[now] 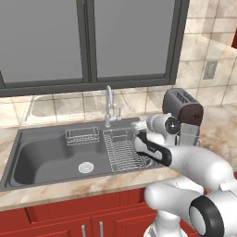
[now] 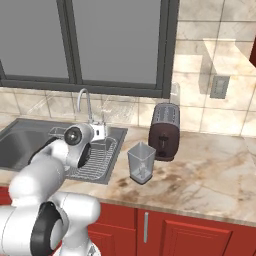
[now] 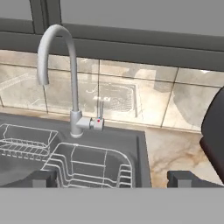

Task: Turn on the sink faucet and place the jug under the water for a few seconds to fill it up.

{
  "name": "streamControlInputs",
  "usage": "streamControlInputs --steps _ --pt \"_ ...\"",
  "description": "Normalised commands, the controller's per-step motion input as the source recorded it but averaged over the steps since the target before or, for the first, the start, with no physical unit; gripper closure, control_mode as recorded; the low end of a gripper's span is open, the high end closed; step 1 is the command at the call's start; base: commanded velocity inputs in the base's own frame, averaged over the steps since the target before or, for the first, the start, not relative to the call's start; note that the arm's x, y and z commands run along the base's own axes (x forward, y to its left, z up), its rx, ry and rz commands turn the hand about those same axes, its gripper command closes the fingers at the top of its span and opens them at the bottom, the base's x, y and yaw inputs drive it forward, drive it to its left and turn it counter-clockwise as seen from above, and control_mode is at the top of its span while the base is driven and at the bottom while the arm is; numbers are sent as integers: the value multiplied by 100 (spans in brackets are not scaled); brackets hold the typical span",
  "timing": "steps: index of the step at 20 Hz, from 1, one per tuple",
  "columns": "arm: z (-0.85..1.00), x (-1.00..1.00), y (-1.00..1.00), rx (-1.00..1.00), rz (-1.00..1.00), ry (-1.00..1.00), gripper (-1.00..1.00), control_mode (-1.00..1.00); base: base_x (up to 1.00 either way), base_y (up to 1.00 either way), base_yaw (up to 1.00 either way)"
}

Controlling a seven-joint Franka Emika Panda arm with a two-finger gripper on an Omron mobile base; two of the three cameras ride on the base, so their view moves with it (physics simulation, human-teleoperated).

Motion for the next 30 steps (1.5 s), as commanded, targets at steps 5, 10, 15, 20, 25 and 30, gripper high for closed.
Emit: streamControlInputs --steps 5,10,15,20,25,30 --pt "-3 40 0 0 0 -6 -100 -100 0 0 0" --pt "0 51 0 0 0 1 -100 -100 0 0 0" --pt "-11 19 0 0 0 3 -100 -100 0 0 0" --pt "-7 14 0 0 0 3 -100 -100 0 0 0" --pt "-3 22 0 0 0 1 -100 -100 0 0 0" --pt "0 31 0 0 0 4 -100 -100 0 0 0"
